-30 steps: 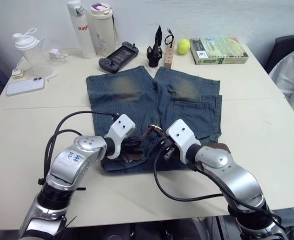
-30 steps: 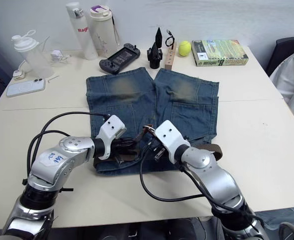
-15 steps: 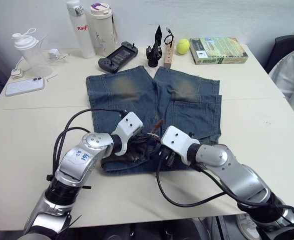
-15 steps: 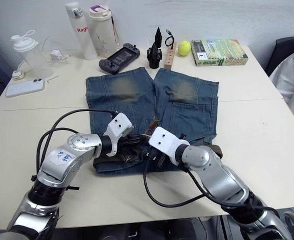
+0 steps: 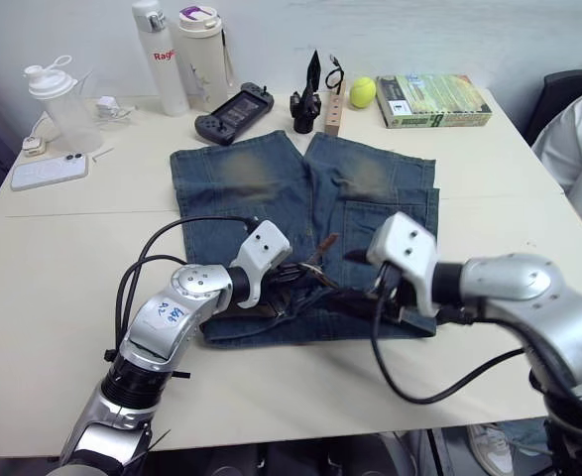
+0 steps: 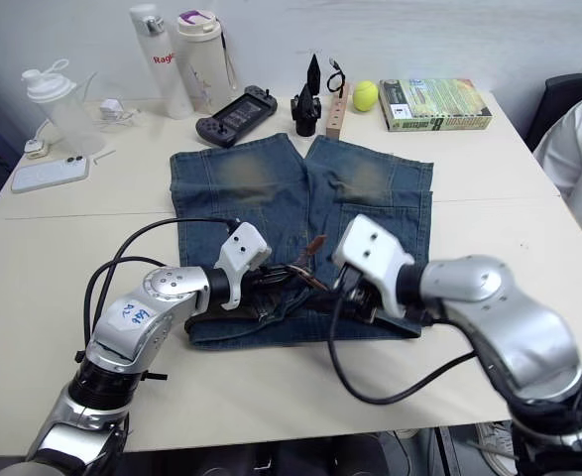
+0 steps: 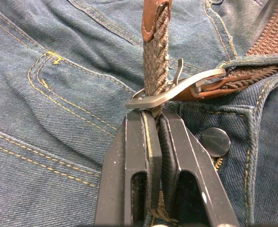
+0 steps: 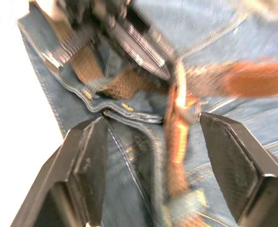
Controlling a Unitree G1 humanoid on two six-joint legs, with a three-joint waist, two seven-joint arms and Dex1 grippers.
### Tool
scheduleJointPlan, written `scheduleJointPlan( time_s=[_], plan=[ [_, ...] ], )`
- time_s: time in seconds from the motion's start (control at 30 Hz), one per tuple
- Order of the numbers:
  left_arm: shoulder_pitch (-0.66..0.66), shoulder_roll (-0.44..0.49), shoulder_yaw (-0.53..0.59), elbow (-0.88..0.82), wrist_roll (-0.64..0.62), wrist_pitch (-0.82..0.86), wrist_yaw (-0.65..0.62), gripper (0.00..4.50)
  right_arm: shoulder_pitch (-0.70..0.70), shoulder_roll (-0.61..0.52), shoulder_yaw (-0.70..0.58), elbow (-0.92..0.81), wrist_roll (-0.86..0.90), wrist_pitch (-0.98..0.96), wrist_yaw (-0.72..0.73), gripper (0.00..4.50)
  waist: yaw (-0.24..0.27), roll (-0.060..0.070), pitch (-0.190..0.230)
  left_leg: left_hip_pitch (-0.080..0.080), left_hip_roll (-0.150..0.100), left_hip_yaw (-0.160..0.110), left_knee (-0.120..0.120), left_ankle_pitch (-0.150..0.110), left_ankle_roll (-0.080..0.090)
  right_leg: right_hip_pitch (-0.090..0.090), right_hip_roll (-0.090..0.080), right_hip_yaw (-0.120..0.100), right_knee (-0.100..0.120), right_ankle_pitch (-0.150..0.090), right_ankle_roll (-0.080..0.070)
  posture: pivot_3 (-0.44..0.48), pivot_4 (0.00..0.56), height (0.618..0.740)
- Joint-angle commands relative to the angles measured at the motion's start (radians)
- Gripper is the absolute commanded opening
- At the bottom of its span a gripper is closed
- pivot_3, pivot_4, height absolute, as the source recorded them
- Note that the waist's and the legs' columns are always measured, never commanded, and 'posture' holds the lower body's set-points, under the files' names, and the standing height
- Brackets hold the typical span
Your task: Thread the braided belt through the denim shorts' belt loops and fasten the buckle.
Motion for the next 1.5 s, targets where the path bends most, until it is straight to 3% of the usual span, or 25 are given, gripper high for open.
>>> scheduleJointPlan(
  time_s=[0.03, 0.17, 0.3, 0.6, 0.7, 0.87, 1.13, 1.27, 1.33, 1.4, 1.5],
  plan=[
    [0.003, 0.002, -0.02, -0.003, 0.012, -0.036, -0.016, 0.0, -0.049, -0.063, 0.091, 0.068, -0.128, -0.236, 0.003, 3.3, -0.001, 0.0, 0.0, 0.0, 0.0, 0.0, 0.0, 0.0, 0.0, 0.0, 0.0, 0.0, 0.0, 0.0, 0.0, 0.0, 0.15, 0.72],
    [-0.004, 0.013, -0.039, -0.005, 0.038, -0.07, -0.019, 0.0, -0.081, -0.103, 0.293, 0.227, -0.399, -0.593, -0.018, 3.3, -0.001, 0.0, 0.0, 0.0, -0.001, 0.002, 0.0, 0.0, 0.0, -0.001, 0.001, 0.0, 0.0, 0.0, 0.001, 0.0, 0.15, 0.72],
    [-0.011, 0.034, -0.065, -0.008, 0.081, -0.111, -0.021, 0.0, -0.117, -0.1, 0.369, 0.359, -0.55, -0.819, -0.015, 3.3, 0.0, 0.0, 0.0, 0.0, -0.001, 0.003, 0.001, 0.0, 0.0, -0.001, 0.001, -0.003, 0.0, 0.001, 0.002, 0.0, 0.15, 0.72],
    [-0.012, 0.073, -0.118, -0.009, 0.17, -0.183, -0.042, 0.0, -0.116, -0.07, 0.364, 0.455, -0.632, -0.99, 0.046, 3.3, 0.001, 0.0, 0.0, 0.0, -0.001, 0.003, 0.002, 0.0, 0.0, 0.0, 0.001, -0.007, 0.0, 0.001, 0.002, 0.0, 0.15, 0.72],
    [-0.009, 0.074, -0.117, -0.01, 0.182, -0.188, -0.046, 0.0, -0.098, -0.066, 0.354, 0.454, -0.636, -0.994, 0.063, 2.49, 0.001, 0.0, 0.0, 0.0, -0.001, 0.003, 0.002, 0.0, 0.0, 0.0, 0.001, -0.007, 0.0, 0.001, 0.002, 0.0, 0.15, 0.72],
    [-0.009, 0.073, -0.116, -0.007, 0.199, -0.204, -0.052, 0.0, -0.072, -0.056, 0.344, 0.443, -0.638, -0.976, 0.084, 0.18, 0.001, 0.0, 0.0, 0.0, 0.0, 0.002, 0.002, 0.0, 0.0, 0.0, 0.001, -0.007, 0.0, 0.001, 0.002, 0.0, 0.15, 0.72],
    [-0.002, 0.049, -0.058, 0.013, 0.181, -0.299, -0.063, 0.0, -0.037, -0.034, 0.321, 0.422, -0.644, -0.941, 0.091, 0.05, 0.001, 0.0, 0.0, 0.0, 0.0, 0.002, 0.003, 0.0, 0.0, 0.0, 0.001, -0.007, 0.0, 0.001, 0.002, 0.0, 0.15, 0.72],
    [0.012, 0.031, 0.018, 0.01, 0.095, -0.28, -0.112, 1.45, -0.012, -0.019, 0.3, 0.395, -0.654, -0.901, 0.074, 0.0, 0.001, 0.0, 0.0, -0.001, 0.0, 0.001, 0.003, 0.0, 0.0, 0.0, 0.001, -0.008, 0.0, 0.001, 0.002, 0.0, 0.15, 0.72],
    [0.006, 0.041, 0.048, 0.02, 0.079, -0.268, -0.125, 2.4, 0.003, -0.009, 0.29, 0.374, -0.657, -0.87, 0.064, 0.0, 0.0, 0.0, 0.0, -0.001, 0.0, 0.001, 0.003, 0.0, 0.0, 0.0, 0.001, -0.008, 0.001, 0.001, 0.002, 0.0, 0.15, 0.72],
    [-0.003, 0.035, 0.145, 0.033, -0.019, -0.231, -0.157, 3.33, 0.021, -0.002, 0.279, 0.35, -0.659, -0.841, 0.054, 0.0, 0.0, 0.0, 0.0, -0.001, 0.0, 0.001, 0.003, 0.0, 0.0, 0.0, 0.001, -0.008, 0.001, 0.001, 0.002, 0.0, 0.15, 0.72],
    [0.017, 0.074, 0.255, 0.059, -0.152, -0.19, -0.258, 3.33, 0.044, 0.003, 0.27, 0.316, -0.663, -0.808, 0.046, 0.0, -0.001, 0.0, 0.0, -0.001, 0.0, 0.001, 0.003, 0.0, 0.0, 0.0, 0.001, -0.008, 0.001, 0.001, 0.002, 0.0, 0.15, 0.72]
  ],
)
